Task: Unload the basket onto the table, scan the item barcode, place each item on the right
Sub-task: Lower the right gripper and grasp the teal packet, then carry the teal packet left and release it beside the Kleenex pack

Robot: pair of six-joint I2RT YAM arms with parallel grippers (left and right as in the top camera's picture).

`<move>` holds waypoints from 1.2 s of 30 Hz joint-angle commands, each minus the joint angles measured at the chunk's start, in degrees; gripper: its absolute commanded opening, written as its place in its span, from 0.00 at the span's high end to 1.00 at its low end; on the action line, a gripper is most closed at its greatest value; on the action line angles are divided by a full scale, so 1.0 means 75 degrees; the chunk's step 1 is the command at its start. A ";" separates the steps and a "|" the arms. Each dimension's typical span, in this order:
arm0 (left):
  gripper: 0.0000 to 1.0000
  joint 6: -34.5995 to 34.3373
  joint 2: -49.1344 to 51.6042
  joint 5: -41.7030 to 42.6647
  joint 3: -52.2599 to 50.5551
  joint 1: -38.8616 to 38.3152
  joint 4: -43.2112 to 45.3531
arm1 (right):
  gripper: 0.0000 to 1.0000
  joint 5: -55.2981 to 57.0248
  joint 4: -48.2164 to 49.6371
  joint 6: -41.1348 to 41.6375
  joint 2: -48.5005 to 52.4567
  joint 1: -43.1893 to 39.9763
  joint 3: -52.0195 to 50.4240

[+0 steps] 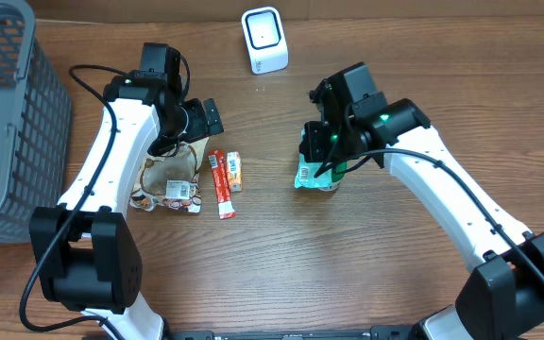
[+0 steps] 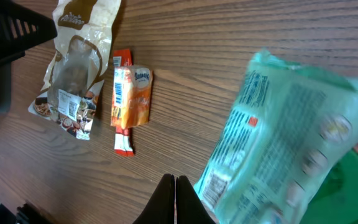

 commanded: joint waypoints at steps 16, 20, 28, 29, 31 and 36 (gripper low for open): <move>0.00 -0.0026 -0.0006 0.0061 0.0154 -0.0003 -0.0009 | 0.84 0.0536 0.0178 0.0169 0.0306 0.0219 -0.0003; 0.00 -0.0026 -0.0006 0.0061 0.0154 -0.0003 -0.0009 | 0.75 0.0793 0.0181 0.0332 0.0315 0.0309 -0.0003; 0.00 -0.0026 -0.0006 0.0058 0.0154 -0.0003 -0.0012 | 0.71 0.1719 0.0545 0.1122 0.0600 0.0935 -0.0003; 0.01 -0.0026 -0.0006 0.0061 0.0154 -0.0003 -0.0009 | 0.71 0.1958 0.0586 0.1204 0.0714 0.1072 -0.0003; 0.00 -0.0026 -0.0006 0.0061 0.0154 -0.0003 -0.0009 | 0.71 0.2247 0.0699 0.1204 0.0933 0.1300 -0.0003; 0.00 -0.0026 -0.0006 0.0058 0.0154 -0.0003 -0.0009 | 0.71 0.3104 0.0851 0.1518 0.1466 0.1693 -0.0003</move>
